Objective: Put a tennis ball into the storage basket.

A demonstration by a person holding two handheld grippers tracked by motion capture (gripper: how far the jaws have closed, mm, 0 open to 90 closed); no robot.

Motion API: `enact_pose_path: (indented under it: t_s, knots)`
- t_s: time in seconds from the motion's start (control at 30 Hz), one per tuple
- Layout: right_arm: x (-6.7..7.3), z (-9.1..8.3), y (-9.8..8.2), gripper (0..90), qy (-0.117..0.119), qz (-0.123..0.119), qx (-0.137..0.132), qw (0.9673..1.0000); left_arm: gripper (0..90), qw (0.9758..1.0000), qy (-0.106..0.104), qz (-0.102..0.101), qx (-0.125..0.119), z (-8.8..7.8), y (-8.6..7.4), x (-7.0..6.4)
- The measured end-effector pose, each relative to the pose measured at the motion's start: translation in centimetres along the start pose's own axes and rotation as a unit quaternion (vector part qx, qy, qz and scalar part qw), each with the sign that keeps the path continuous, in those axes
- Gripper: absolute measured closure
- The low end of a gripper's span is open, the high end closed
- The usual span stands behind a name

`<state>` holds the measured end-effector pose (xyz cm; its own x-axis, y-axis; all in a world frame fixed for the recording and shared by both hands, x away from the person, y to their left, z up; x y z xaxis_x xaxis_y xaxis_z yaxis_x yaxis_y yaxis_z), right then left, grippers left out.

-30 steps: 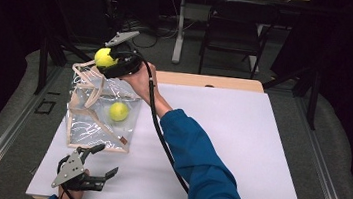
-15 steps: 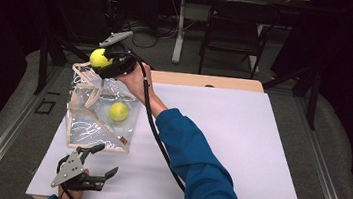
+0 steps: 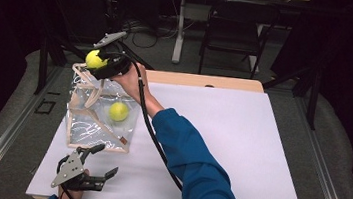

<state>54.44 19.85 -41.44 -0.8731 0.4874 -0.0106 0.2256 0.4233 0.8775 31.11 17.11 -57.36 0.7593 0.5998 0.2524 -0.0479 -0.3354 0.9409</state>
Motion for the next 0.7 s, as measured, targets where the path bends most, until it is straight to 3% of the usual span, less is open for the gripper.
enact_pose_path:
  t_s: [0.57, 0.7]
  knots:
    - [0.4, 2.3, -0.9, 25.4, -0.007, -0.002, 0.031, 0.9995, 16.0, 1.0, -0.001, -0.004, -0.001, 0.0, 0.0, -0.1]
    - [0.5, 2.8, -1.3, 19.9, -0.008, 0.006, 0.051, 0.9986, 16.0, 1.0, -0.003, -0.002, 0.0, 0.0, 0.0, -0.1]
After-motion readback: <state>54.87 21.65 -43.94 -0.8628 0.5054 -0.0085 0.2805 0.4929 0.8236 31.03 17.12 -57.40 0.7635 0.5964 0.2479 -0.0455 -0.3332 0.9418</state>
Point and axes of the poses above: each handheld gripper's, and its own axes: z roughly forward along the jaws, y roughly out of its top, x roughly to its left, the point moved 10 cm from there along z, roughly forward along the jaws, and after that the axes turned 7 degrees about z, right-handed, at the moved point
